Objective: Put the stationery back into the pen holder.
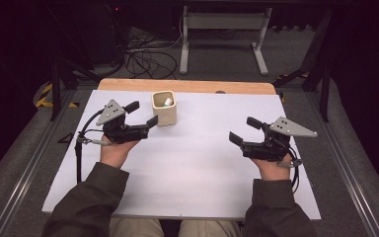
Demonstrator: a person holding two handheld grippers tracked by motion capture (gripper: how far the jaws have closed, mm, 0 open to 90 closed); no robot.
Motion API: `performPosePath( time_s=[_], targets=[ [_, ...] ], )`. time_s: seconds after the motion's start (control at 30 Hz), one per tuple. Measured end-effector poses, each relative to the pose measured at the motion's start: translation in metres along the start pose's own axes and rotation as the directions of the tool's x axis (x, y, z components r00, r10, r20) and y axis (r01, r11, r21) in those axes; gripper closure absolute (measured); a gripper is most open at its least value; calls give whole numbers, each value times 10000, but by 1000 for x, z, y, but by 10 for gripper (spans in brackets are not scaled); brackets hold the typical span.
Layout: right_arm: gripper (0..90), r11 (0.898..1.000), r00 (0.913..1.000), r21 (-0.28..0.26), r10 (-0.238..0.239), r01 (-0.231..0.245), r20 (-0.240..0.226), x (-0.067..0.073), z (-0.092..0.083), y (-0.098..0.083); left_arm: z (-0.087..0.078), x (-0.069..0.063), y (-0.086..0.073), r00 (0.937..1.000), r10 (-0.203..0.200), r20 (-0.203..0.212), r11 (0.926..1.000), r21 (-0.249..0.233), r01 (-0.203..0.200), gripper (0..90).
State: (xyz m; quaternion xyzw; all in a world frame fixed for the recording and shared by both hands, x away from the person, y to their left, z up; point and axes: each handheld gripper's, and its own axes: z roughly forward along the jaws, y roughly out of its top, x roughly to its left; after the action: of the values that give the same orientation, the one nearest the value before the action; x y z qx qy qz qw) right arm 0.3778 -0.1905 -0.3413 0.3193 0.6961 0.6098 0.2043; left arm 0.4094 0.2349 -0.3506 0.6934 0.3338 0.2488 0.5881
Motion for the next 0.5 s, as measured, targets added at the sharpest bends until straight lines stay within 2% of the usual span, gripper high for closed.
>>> performPosePath(
  time_s=[0.23,0.37,0.5],
  targets=[
    [139,10000,10000,-2,-2,2,91,0,-1,-2,-13,0,-3,10000,-63,38,9999,-91,64,125],
    [139,10000,9999,-6,30,-29,155,-1,-2,-3,-19,-2,-5,9998,151,-143,9999,-50,-152,123],
    [139,10000,9998,-52,26,-25,218,-1,-3,-4,-26,-4,-8,9998,142,-116,9998,-136,-144,119]
  ],
)
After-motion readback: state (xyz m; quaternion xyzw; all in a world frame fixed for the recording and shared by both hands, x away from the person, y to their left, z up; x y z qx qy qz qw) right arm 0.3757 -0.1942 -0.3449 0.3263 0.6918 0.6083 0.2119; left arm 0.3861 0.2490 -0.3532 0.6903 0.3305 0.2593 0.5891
